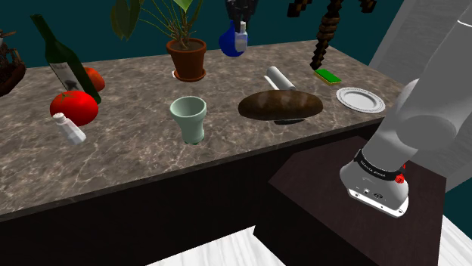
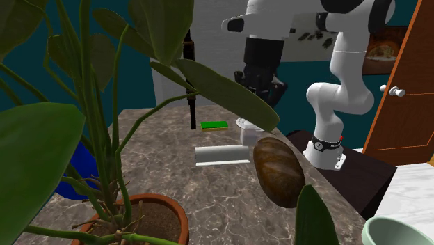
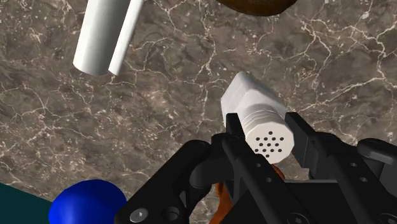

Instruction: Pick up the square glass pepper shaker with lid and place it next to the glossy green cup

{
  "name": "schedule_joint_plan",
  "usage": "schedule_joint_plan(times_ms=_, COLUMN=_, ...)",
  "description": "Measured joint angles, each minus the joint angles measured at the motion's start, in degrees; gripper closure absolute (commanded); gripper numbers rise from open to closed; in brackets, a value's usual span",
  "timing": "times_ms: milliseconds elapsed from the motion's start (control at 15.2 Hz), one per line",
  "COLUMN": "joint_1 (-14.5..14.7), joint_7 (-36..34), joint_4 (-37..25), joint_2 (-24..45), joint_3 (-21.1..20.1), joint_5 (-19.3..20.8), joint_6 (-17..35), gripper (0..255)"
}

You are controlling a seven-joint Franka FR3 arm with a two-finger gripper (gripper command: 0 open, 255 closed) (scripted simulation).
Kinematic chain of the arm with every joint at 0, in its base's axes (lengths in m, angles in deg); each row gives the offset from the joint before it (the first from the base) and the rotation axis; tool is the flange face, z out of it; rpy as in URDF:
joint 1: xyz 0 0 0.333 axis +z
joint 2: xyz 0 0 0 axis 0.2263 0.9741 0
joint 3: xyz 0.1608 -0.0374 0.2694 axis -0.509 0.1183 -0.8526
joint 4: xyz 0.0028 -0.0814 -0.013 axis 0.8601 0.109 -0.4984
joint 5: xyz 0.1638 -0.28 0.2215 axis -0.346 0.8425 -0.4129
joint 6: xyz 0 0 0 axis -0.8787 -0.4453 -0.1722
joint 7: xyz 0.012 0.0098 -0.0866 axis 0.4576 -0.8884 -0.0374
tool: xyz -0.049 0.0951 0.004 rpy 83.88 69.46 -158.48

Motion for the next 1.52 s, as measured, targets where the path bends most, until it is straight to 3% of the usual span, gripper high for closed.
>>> schedule_joint_plan(times_ms=330, joint_1=3.5, joint_7=-6.9, joint_4=2.3, joint_2=-1.6, joint_3=-3.3, joint_5=0.3, joint_6=0.3, gripper=255)
schedule_joint_plan(times_ms=1122, joint_1=11.7, joint_7=-23.0, joint_4=-1.8, joint_2=1.5, joint_3=-11.2, joint_5=1.5, joint_6=-1.9, gripper=255)
schedule_joint_plan(times_ms=1518, joint_1=12.3, joint_7=-24.6, joint_4=1.6, joint_2=1.7, joint_3=-11.7, joint_5=1.7, joint_6=1.6, gripper=255)
